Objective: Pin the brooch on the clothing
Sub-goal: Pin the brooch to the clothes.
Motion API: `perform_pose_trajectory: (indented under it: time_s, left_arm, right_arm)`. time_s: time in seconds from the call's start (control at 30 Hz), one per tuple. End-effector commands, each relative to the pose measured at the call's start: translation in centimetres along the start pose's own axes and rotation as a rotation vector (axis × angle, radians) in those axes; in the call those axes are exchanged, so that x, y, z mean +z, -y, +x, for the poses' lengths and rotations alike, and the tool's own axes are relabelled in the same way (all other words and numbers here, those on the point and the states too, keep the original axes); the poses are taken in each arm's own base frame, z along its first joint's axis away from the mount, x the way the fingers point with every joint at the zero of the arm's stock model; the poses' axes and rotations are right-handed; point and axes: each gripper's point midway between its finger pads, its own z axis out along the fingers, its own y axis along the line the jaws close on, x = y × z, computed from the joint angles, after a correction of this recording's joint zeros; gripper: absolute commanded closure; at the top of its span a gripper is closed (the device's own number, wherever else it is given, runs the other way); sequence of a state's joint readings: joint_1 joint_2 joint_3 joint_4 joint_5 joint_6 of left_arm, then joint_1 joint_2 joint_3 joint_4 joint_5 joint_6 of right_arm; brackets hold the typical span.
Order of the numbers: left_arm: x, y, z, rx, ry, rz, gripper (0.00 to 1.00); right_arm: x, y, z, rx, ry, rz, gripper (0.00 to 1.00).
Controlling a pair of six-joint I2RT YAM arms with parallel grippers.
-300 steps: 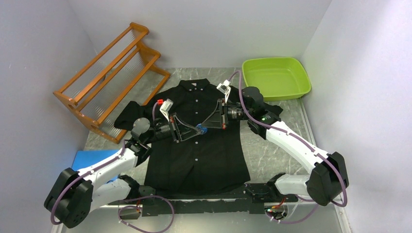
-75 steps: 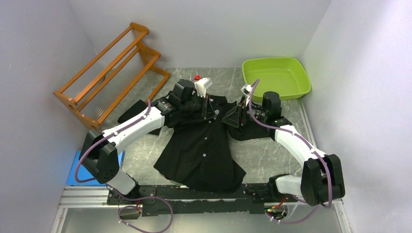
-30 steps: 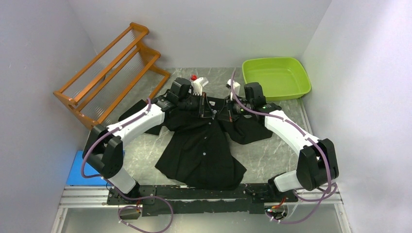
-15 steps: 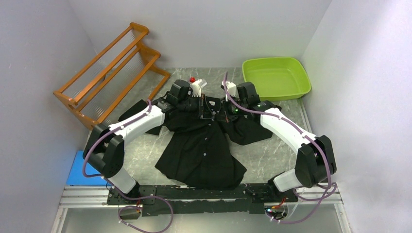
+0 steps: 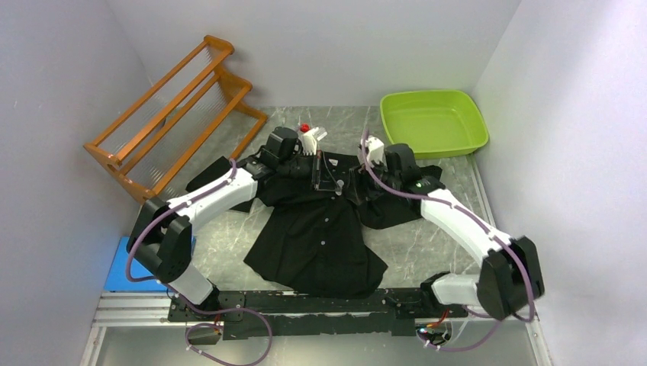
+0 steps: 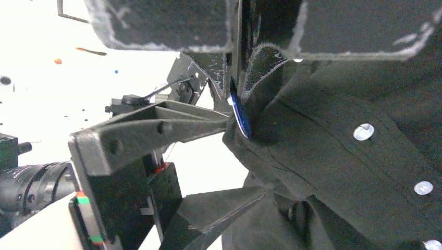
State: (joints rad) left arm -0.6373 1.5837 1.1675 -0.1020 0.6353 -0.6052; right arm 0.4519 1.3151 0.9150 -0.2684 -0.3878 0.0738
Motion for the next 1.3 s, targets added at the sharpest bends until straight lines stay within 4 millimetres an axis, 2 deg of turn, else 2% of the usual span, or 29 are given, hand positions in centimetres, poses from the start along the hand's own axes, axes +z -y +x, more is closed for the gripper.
perform_pose_trajectory:
  time_s: [0.0,0.1,0.23,0.43,0.53,0.7,0.83,1.1,1.27]
  left_arm:
    - [-1.1,5.8,-0.6,0.118,-0.018,0.152,0.97]
    - [-0.7,4.9,-0.6,0.123,-0.025,0.115,0.97]
    - [-0.6,5.2,-0.6,0.14,-0.017,0.149,0.97]
    - [-1.1,5.6,-0.8,0.154,-0.005,0.158,0.97]
    - [-1.5,5.6,-0.9,0.156,-0.001,0.164,0.97]
    - [-2.3,5.6,-1.1,0.165,0.004,0.202,0.98]
    - [-3.3,5.5,-1.5,0.163,0.012,0.224,0.97]
    - [-4.9,6.8,-2.2,0.174,0.023,0.281,0.97]
    - [-5.0,7.2,-2.3,0.176,0.024,0.288,0.97]
  right_arm:
    - [-4.0,-3.0,-6.6,-0.148,0.342,-0.056,0.23]
    - [-6.0,-3.9,-7.4,-0.184,0.424,-0.074,0.14]
    - [-7.3,-4.6,-7.3,-0.192,0.462,-0.119,0.07]
    - [-9.5,-5.7,-7.2,-0.179,0.522,-0.29,0.01]
    - [-9.9,-5.5,-7.4,-0.168,0.542,-0.308,0.0]
    - [-9.8,-5.1,-6.7,-0.136,0.53,-0.408,0.01]
    - [-9.8,-5.9,-5.7,-0.155,0.521,-0.514,0.01]
    - [-7.5,-6.4,-4.6,-0.177,0.449,-0.584,0.02]
    - [-5.9,-7.4,-5.3,-0.211,0.418,-0.582,0.04]
